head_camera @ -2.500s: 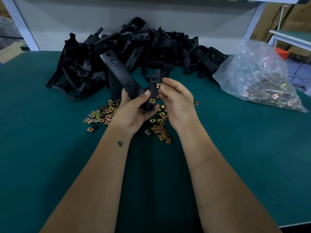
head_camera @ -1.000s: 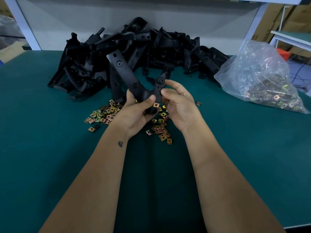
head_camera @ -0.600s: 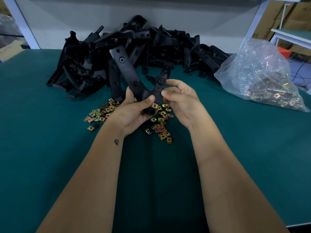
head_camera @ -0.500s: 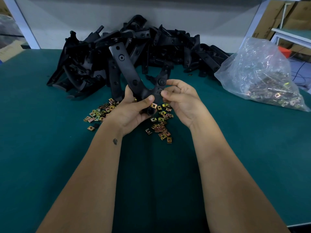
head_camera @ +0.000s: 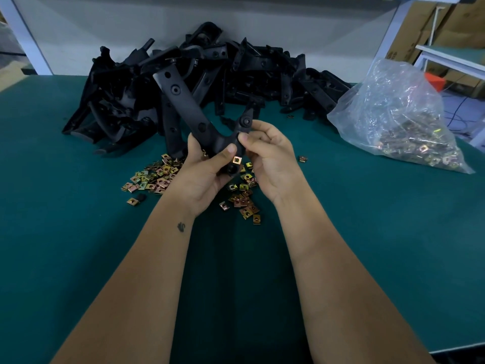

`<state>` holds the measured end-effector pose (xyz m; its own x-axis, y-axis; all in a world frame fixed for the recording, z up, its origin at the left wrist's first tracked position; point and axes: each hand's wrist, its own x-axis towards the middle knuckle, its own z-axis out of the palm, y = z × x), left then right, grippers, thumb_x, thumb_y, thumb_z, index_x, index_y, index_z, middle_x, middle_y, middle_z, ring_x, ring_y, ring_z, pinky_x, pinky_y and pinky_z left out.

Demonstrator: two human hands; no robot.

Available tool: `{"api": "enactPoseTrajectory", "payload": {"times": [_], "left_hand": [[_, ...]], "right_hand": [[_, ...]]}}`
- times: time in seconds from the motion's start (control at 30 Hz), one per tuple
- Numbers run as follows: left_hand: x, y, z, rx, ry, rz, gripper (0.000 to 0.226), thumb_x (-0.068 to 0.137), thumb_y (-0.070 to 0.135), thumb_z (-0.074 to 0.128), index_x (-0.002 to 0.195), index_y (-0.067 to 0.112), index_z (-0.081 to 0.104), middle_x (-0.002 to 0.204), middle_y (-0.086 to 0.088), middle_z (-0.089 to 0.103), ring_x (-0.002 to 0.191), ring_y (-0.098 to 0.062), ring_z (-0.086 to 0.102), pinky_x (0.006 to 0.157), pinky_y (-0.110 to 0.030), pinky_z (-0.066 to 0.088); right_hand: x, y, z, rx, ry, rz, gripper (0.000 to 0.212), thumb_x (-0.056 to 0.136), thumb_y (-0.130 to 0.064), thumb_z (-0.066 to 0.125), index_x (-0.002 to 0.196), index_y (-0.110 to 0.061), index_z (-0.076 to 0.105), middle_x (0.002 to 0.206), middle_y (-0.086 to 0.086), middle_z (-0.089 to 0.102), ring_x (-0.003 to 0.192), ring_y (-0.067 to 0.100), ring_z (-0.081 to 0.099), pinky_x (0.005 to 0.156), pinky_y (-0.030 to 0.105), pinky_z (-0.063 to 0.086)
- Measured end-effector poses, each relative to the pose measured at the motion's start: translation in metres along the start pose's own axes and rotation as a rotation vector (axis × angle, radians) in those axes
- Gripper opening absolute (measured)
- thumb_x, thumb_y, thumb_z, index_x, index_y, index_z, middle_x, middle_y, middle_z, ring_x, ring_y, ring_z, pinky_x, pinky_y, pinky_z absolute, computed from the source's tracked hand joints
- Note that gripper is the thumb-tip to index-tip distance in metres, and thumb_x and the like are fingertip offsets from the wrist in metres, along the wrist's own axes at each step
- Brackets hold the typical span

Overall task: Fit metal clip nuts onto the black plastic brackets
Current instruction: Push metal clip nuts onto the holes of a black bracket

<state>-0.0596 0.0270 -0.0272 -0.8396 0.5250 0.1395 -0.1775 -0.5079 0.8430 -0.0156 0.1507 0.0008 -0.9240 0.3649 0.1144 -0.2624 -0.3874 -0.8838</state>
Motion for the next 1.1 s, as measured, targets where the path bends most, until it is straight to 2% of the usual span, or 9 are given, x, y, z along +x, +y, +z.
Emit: {"api": "enactPoseTrajectory", "payload": {"times": [0.1,0.17,0.27,0.33,0.4,0.57,0.73,0.9,1.1], "left_hand": [[0.001,0.000,0.003,-0.118,0.039,-0.012,0.038,0.095,0.005,0.059,0.126,0.023,0.048,0.115,0.000,0.071,0.101,-0.014,0.069,0.078,-0.028,0.055],[0.001,0.001,0.004,-0.232,0.091,-0.026,0.029,0.095,0.005,0.058,0.119,0.020,0.050,0.114,-0.004,0.069,0.095,-0.016,0.070,0.078,-0.029,0.056],[0.001,0.003,0.001,-0.310,0.142,-0.015,0.021,0.098,0.004,0.053,0.114,0.018,0.051,0.112,-0.007,0.068,0.094,-0.018,0.069,0.079,-0.030,0.057],[0.002,0.003,0.000,-0.279,0.150,0.004,0.026,0.100,0.000,0.046,0.116,0.020,0.052,0.114,-0.006,0.068,0.100,-0.020,0.068,0.081,-0.032,0.058],[0.002,0.002,0.002,-0.224,0.143,0.018,0.035,0.101,-0.005,0.041,0.119,0.023,0.052,0.117,-0.007,0.067,0.106,-0.022,0.067,0.086,-0.036,0.058],[0.001,0.000,0.005,-0.110,0.077,0.040,0.045,0.099,-0.011,0.040,0.128,0.023,0.049,0.111,-0.006,0.069,0.105,-0.021,0.068,0.090,-0.040,0.057],[0.001,-0.001,0.006,-0.095,0.022,0.037,0.045,0.096,-0.013,0.042,0.125,0.021,0.050,0.109,-0.005,0.070,0.104,-0.019,0.068,0.084,-0.033,0.056],[0.002,-0.001,0.005,-0.109,0.005,0.033,0.048,0.096,-0.015,0.042,0.131,0.017,0.049,0.112,-0.005,0.070,0.107,-0.019,0.067,0.091,-0.034,0.055],[0.003,-0.003,0.004,-0.104,0.012,0.037,0.043,0.096,-0.012,0.043,0.126,0.018,0.050,0.105,-0.002,0.071,0.102,-0.017,0.068,0.090,-0.035,0.056]], "right_hand": [[0.001,0.002,0.003,0.030,0.006,-0.004,0.018,0.091,0.002,0.061,0.107,-0.007,0.064,0.079,0.001,0.070,0.077,0.012,0.066,0.076,0.023,0.053],[0.001,0.003,0.004,0.019,0.036,0.014,0.015,0.097,-0.009,0.056,0.108,-0.007,0.065,0.088,0.006,0.071,0.076,0.014,0.065,0.072,0.025,0.052],[0.001,0.005,0.004,-0.206,0.110,-0.010,0.017,0.098,-0.023,0.057,0.098,-0.012,0.070,0.087,0.002,0.073,0.076,0.013,0.061,0.072,0.025,0.049],[-0.002,0.008,0.007,-0.418,0.127,-0.089,0.016,0.094,-0.028,0.064,0.086,-0.017,0.071,0.079,-0.010,0.070,0.075,0.002,0.062,0.069,0.016,0.048],[-0.005,0.013,0.013,-0.574,0.120,-0.192,0.018,0.090,-0.032,0.069,0.082,-0.016,0.071,0.072,-0.013,0.067,0.070,-0.003,0.060,0.065,0.014,0.047],[-0.008,0.021,0.020,-0.891,0.232,-0.322,0.027,0.086,-0.044,0.068,0.085,-0.016,0.067,0.082,-0.007,0.065,0.081,0.009,0.061,0.070,0.031,0.051],[-0.008,0.021,0.018,-0.914,0.320,-0.350,0.025,0.088,-0.045,0.063,0.079,-0.022,0.062,0.080,-0.009,0.063,0.080,0.009,0.058,0.067,0.033,0.049],[-0.008,0.022,0.018,-0.929,0.349,-0.365,0.028,0.087,-0.044,0.063,0.067,-0.028,0.051,0.072,-0.010,0.058,0.072,0.011,0.055,0.060,0.028,0.039],[-0.007,0.021,0.018,-0.952,0.363,-0.334,0.026,0.086,-0.048,0.061,0.071,-0.026,0.058,0.074,-0.009,0.061,0.074,0.012,0.057,0.060,0.030,0.041]]}}
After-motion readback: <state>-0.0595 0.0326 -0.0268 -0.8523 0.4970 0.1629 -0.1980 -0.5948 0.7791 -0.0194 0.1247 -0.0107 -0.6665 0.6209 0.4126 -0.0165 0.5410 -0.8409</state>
